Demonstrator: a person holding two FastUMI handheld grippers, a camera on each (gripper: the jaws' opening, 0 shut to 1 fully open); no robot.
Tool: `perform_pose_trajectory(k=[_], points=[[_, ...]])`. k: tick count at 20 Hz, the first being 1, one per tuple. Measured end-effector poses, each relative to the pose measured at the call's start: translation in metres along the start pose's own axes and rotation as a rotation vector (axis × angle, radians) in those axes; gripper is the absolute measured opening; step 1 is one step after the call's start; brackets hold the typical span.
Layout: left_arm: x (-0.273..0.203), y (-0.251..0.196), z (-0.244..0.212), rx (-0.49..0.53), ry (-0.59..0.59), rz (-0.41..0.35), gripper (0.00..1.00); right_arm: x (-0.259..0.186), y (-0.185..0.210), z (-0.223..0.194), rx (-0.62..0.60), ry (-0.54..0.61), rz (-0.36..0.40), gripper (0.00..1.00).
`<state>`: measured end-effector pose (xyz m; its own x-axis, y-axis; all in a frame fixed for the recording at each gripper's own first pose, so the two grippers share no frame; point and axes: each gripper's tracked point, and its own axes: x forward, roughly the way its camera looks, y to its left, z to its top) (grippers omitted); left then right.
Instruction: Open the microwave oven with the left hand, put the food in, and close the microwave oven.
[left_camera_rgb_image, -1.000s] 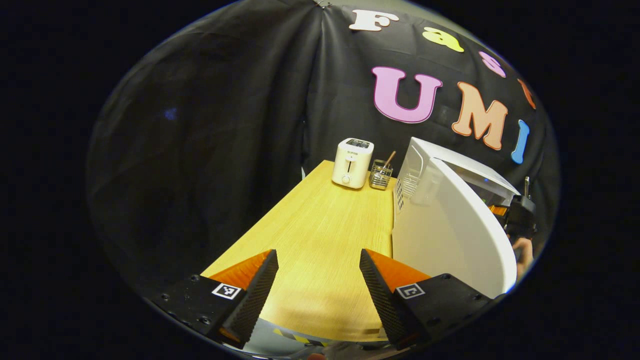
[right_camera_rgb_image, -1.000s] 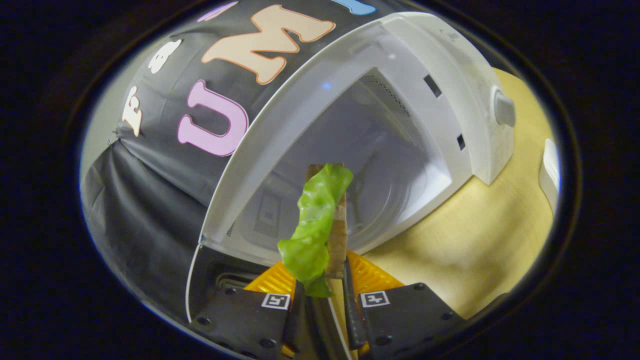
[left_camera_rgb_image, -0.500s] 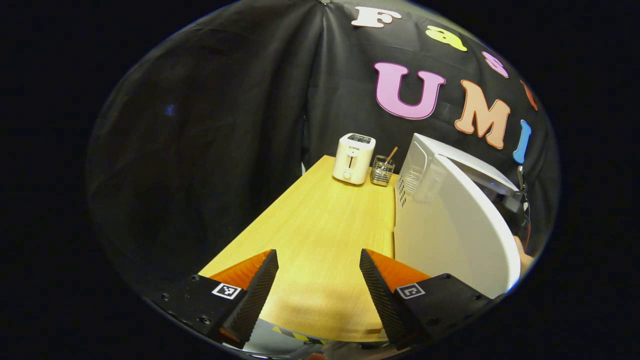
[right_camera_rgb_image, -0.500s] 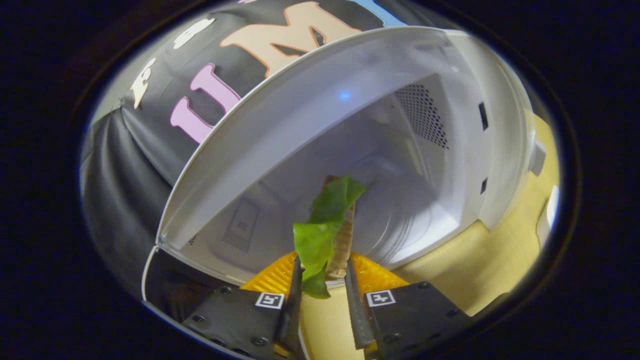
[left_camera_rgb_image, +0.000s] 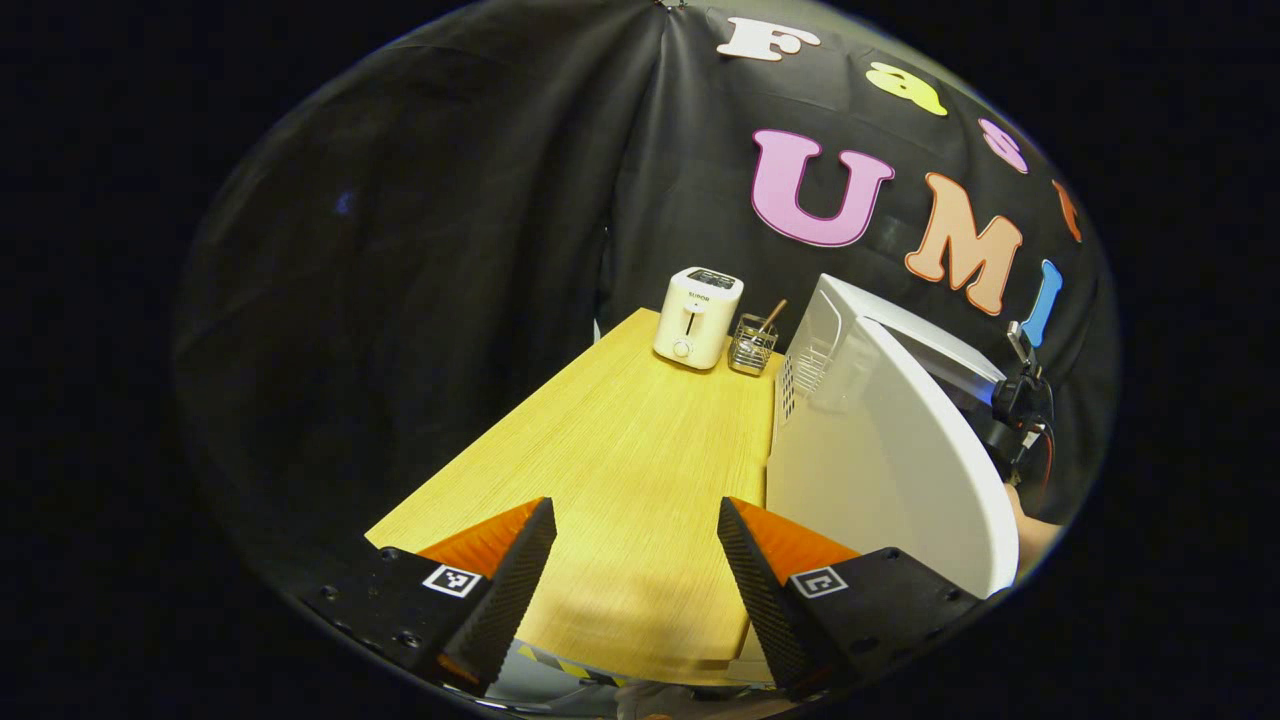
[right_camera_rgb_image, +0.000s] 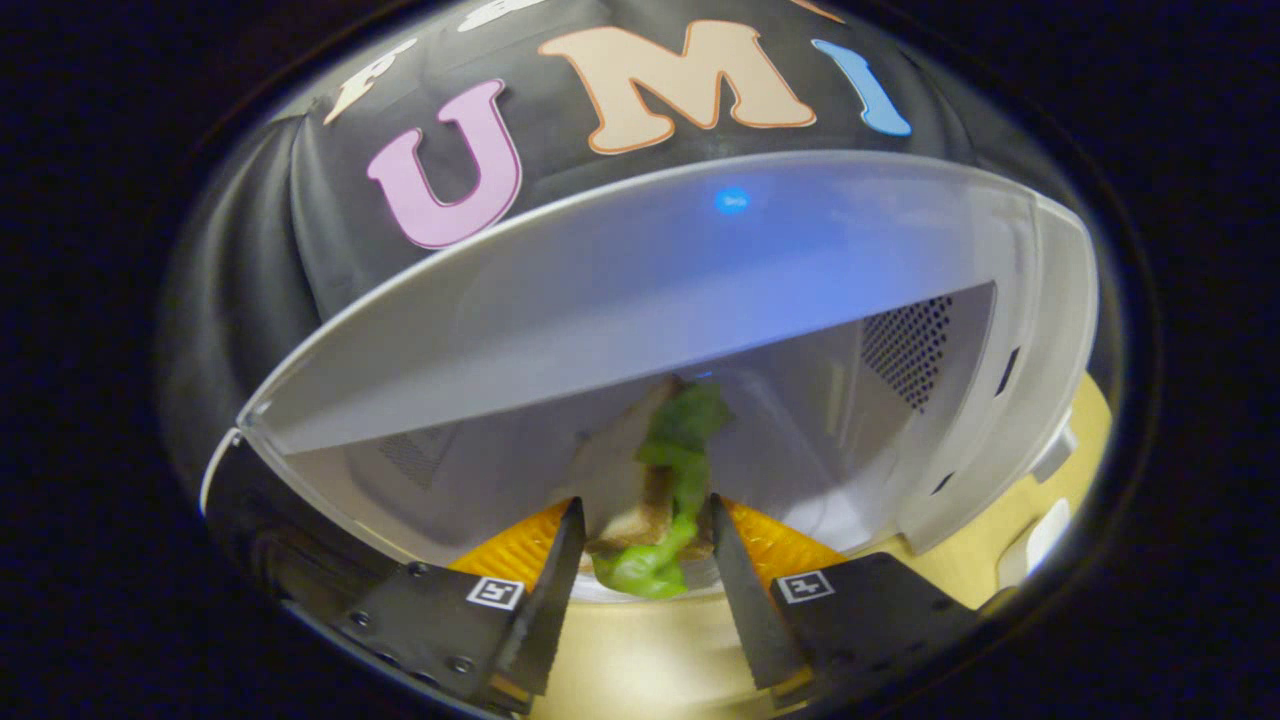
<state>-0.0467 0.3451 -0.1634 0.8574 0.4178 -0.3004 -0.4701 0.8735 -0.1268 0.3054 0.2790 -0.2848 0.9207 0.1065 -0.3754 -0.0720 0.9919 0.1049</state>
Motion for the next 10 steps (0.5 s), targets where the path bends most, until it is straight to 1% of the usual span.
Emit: perform_pose_trajectory(k=[1, 2, 3, 4, 6, 8, 9, 10], points=[[-0.001, 0.001, 0.001, 0.012, -0.005, 0.005, 0.96, 0.001, -0.007, 0.001, -0.013, 0.006, -0.021, 0.72], [-0.002, 0.0, 0.003, 0.019, -0.01, 0.006, 0.96, 0.002, -0.012, 0.005, -0.021, -0.008, -0.022, 0.75], [-0.003, -0.001, 0.005, 0.02, -0.015, 0.006, 0.96, -0.001, -0.014, 0.012, -0.03, -0.033, -0.017, 0.84], [-0.003, -0.001, 0.006, 0.018, -0.016, 0.004, 0.96, -0.009, -0.014, 0.02, -0.037, -0.056, -0.004, 0.95], [-0.005, -0.002, 0.004, 0.011, -0.016, -0.004, 0.96, -0.017, -0.016, 0.028, -0.06, -0.083, 0.009, 0.91], [-0.008, -0.005, 0.003, 0.011, -0.019, -0.018, 0.95, -0.029, -0.02, 0.031, -0.083, -0.091, 0.011, 0.91], [-0.006, -0.008, 0.003, 0.015, -0.02, -0.021, 0.9, -0.036, -0.02, 0.033, -0.096, -0.101, 0.015, 1.0], [-0.008, -0.011, 0.004, 0.017, -0.021, -0.029, 0.86, -0.043, -0.02, 0.036, -0.111, -0.114, 0.019, 1.0]])
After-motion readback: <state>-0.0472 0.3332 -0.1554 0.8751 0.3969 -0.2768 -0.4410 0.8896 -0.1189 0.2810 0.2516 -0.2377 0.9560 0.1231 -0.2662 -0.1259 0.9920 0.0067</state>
